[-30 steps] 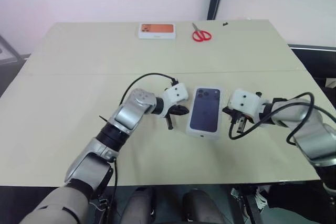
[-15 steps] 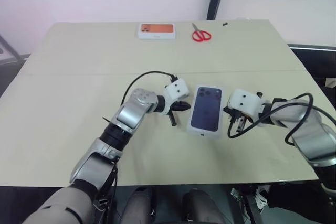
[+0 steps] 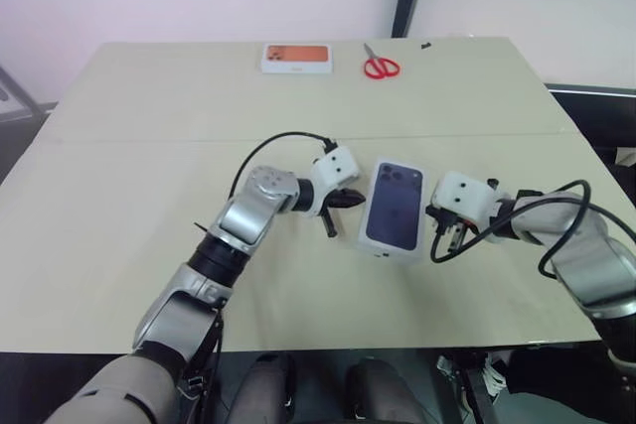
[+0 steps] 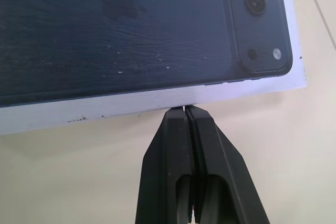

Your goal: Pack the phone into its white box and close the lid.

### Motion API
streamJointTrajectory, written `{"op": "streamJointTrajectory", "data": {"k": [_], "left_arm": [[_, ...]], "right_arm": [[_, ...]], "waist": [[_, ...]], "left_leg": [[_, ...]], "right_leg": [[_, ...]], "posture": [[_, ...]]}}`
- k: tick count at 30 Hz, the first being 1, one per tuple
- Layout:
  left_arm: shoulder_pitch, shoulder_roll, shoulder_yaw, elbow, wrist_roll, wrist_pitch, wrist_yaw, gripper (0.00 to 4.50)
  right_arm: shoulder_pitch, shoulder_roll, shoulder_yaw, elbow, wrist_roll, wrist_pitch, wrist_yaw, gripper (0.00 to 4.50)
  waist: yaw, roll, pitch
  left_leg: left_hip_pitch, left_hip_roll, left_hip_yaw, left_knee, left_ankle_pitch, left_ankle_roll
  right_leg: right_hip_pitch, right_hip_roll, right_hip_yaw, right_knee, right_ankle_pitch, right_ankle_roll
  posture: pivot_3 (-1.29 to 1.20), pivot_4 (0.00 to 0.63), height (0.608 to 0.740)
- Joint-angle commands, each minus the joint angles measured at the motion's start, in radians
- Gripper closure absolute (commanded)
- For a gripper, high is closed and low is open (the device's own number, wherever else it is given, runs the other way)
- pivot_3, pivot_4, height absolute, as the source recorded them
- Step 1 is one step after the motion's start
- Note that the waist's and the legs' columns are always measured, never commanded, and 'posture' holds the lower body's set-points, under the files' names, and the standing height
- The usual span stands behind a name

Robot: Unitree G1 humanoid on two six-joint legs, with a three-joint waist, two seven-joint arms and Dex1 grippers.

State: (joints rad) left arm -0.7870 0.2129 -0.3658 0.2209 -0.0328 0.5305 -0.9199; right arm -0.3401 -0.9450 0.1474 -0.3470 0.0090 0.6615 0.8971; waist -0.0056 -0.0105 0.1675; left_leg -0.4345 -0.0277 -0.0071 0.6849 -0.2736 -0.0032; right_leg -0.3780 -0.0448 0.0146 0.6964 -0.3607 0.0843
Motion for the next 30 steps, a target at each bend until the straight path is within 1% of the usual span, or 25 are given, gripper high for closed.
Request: {"op": "streamJointTrajectory", "data": {"k": [1,7,11,15,20,25,27,30], "left_arm": [[-0.003,-0.027,-0.029,-0.055,-0.016,-0.024,-0.019,4.50],[0.001,-0.019,-0.036,-0.053,-0.009,-0.023,-0.014,4.50],[0.004,0.004,-0.013,-0.045,-0.009,-0.019,-0.006,4.50],[-0.030,0.035,0.039,-0.005,-0.011,-0.022,0.019,4.50],[-0.101,-0.013,0.077,0.033,-0.045,-0.028,0.033,4.50],[-0.160,-0.074,0.023,0.131,-0.003,-0.076,0.032,4.50],[-0.179,-0.097,-0.010,0.200,0.026,-0.074,0.039,4.50],[-0.195,-0.110,-0.079,0.302,0.093,-0.085,0.043,4.50]], "right_arm": [[0.001,0.009,0.001,-0.033,0.001,-0.022,-0.001,4.44],[0.001,0.009,-0.004,-0.036,0.000,-0.018,-0.001,4.44],[0.000,-0.016,-0.030,-0.032,0.003,-0.027,0.009,4.44],[0.006,-0.072,-0.099,-0.037,0.037,-0.049,0.057,4.44],[0.028,-0.104,-0.173,-0.064,0.120,-0.040,0.122,4.44],[0.106,-0.117,-0.199,-0.178,0.235,0.013,0.194,4.44],[0.132,-0.102,-0.179,-0.225,0.255,0.032,0.184,4.44],[0.140,-0.068,-0.118,-0.256,0.237,0.066,0.127,4.44]], "waist": [[0.000,0.000,0.000],[0.000,0.000,0.000],[-0.001,0.000,0.000],[-0.002,0.000,0.000],[0.004,0.000,0.000],[0.020,0.000,0.000],[0.018,0.000,0.000],[0.015,0.000,0.000]], "left_leg": [[0.000,0.000,0.000,0.000,0.000,0.000],[0.000,0.000,0.000,0.000,0.000,0.000],[0.000,0.000,0.000,0.000,0.000,0.000],[0.000,0.000,0.000,0.000,0.000,0.000],[0.000,0.000,0.000,0.000,0.000,0.000],[0.000,0.000,0.000,0.001,0.000,0.000],[0.000,0.000,0.000,0.001,0.000,0.000],[0.000,0.000,0.000,0.001,0.000,0.000]], "right_leg": [[0.000,0.000,0.000,0.000,0.000,0.000],[0.000,0.000,0.000,0.000,0.000,0.000],[0.000,0.000,0.000,0.000,0.000,0.000],[0.000,0.000,0.000,0.000,0.000,0.000],[0.000,0.000,0.000,0.000,0.000,0.000],[0.000,0.000,0.000,0.000,0.000,0.000],[0.001,0.000,0.000,0.000,0.000,0.000],[0.000,0.000,0.000,0.000,0.000,0.000]], "posture": [[0.00,0.150,0.740],[0.00,0.150,0.740],[0.00,0.150,0.740],[0.00,0.150,0.740],[0.00,0.150,0.740],[0.00,0.150,0.740],[0.00,0.150,0.740],[0.00,0.150,0.740]]}}
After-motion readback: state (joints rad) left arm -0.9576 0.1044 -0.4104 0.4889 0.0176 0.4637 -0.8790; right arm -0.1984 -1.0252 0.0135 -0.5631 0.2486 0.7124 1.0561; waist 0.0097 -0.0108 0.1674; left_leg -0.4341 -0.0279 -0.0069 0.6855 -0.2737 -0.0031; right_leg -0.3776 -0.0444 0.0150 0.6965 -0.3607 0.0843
